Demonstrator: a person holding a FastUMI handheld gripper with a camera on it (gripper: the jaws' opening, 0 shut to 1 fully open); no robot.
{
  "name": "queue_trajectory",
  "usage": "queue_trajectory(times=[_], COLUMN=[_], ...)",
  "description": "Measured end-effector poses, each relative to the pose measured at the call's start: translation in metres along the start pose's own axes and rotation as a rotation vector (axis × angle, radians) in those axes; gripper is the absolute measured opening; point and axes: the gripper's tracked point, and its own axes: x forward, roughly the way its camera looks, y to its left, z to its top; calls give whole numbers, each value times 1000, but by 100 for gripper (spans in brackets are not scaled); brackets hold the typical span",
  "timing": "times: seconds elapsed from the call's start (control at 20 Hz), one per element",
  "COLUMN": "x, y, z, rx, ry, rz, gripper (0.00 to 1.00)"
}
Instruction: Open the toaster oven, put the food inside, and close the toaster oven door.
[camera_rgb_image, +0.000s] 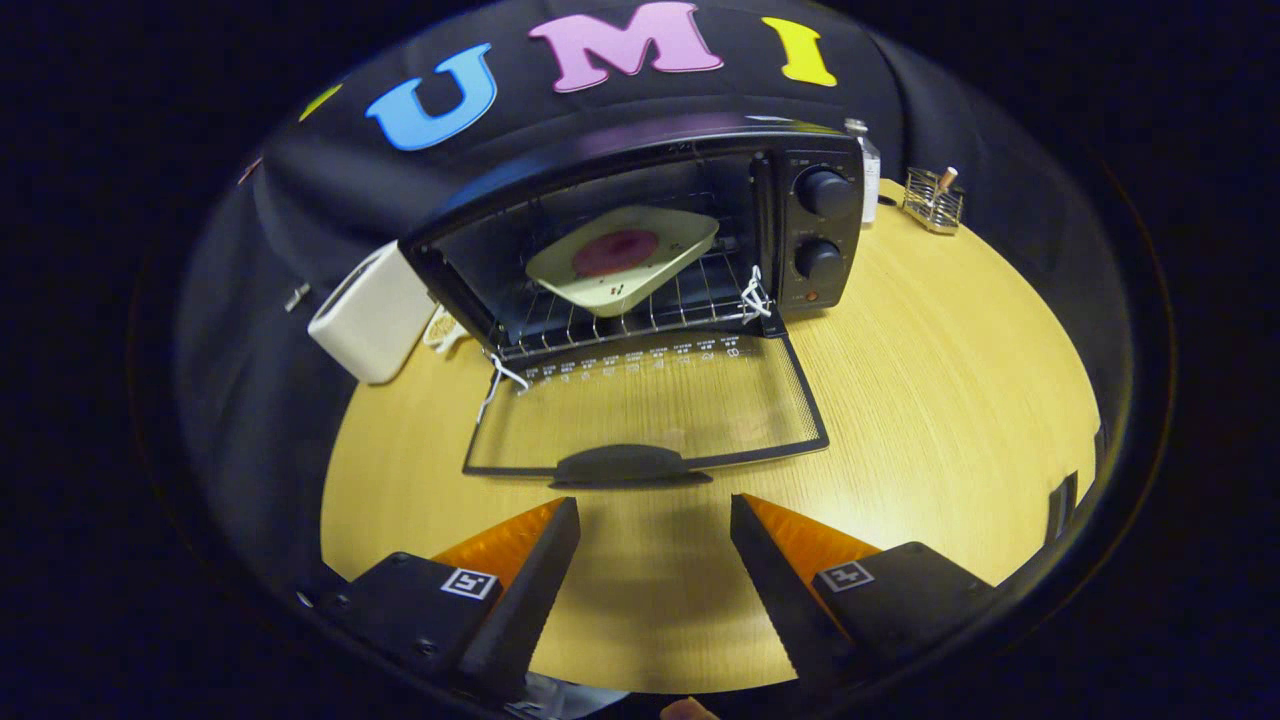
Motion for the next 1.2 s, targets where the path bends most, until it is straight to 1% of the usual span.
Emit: queue_trajectory(times=[0.35, 0.5, 0.6, 0.65, 0.75, 1.05, 1.2], x=[24, 34, 41, 43, 46, 48, 40], y=[4, -3, -1, 3, 3, 10, 16], z=[-18, -29, -32, -30, -24, -22, -15], rx=[-178, -223, -256, -266, -300, -240, -170], ry=[23, 39, 43, 25, 3, 18, -13], rz=[-77, -118, -127, -116, -122, -93, -69], gripper=[100, 100, 100, 100, 99, 98, 99])
